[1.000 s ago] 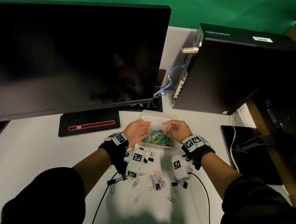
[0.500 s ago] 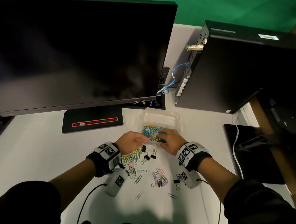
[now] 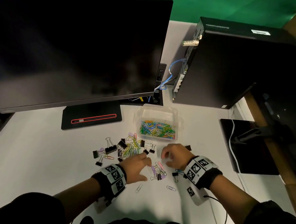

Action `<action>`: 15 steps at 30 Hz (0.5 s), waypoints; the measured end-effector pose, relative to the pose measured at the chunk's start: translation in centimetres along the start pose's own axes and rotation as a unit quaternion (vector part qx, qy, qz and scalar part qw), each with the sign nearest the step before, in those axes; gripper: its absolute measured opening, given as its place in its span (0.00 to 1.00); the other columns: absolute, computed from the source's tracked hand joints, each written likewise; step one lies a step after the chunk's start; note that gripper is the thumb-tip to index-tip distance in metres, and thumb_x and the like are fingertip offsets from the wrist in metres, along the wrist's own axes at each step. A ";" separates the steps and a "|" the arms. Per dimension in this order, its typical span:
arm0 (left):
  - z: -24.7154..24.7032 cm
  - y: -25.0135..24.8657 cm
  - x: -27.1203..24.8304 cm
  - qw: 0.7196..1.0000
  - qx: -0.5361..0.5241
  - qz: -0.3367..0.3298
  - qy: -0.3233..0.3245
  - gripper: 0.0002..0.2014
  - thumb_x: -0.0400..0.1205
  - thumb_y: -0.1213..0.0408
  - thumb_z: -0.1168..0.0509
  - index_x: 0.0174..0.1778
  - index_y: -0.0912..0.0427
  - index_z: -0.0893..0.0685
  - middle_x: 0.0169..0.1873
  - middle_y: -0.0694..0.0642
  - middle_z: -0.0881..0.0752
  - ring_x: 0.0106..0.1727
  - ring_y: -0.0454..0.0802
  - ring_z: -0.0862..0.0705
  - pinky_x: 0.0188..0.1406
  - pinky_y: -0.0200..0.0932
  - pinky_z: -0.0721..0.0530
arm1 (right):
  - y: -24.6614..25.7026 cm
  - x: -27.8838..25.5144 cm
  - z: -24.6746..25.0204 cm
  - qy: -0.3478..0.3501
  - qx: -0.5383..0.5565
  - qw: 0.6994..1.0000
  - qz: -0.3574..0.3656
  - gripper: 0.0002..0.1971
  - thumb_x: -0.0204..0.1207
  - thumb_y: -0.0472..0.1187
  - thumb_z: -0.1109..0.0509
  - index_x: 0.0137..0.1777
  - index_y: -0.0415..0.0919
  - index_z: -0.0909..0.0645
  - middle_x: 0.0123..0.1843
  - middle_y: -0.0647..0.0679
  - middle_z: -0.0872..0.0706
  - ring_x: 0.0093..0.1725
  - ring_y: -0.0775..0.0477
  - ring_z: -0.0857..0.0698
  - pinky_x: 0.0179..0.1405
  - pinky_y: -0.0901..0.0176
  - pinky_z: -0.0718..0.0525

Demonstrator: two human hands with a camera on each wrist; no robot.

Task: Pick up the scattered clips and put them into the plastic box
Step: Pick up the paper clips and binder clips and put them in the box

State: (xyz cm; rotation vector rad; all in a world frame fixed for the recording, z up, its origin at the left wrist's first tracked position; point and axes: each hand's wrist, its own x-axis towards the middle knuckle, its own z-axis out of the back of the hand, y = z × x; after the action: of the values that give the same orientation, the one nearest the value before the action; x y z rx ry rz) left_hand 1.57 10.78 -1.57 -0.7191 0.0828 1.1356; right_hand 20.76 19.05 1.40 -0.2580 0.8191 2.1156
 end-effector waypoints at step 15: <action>-1.8 -2.1 2.4 0.994 -0.091 0.048 -0.046 0.19 0.76 0.56 0.30 0.60 0.58 0.24 0.60 0.56 0.28 0.58 0.54 0.21 0.60 0.45 0.23 | -0.4 -0.5 -4.2 -0.027 0.075 0.995 -0.054 0.14 0.61 0.38 0.21 0.48 0.41 0.15 0.37 0.55 0.24 0.41 0.52 0.23 0.38 0.65 0.30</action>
State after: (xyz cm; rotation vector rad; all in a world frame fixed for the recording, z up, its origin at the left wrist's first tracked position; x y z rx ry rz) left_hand 4.93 11.19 -2.90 -0.8298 -0.0657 1.2783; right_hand 20.97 16.25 -1.76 -0.1620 0.9065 1.9424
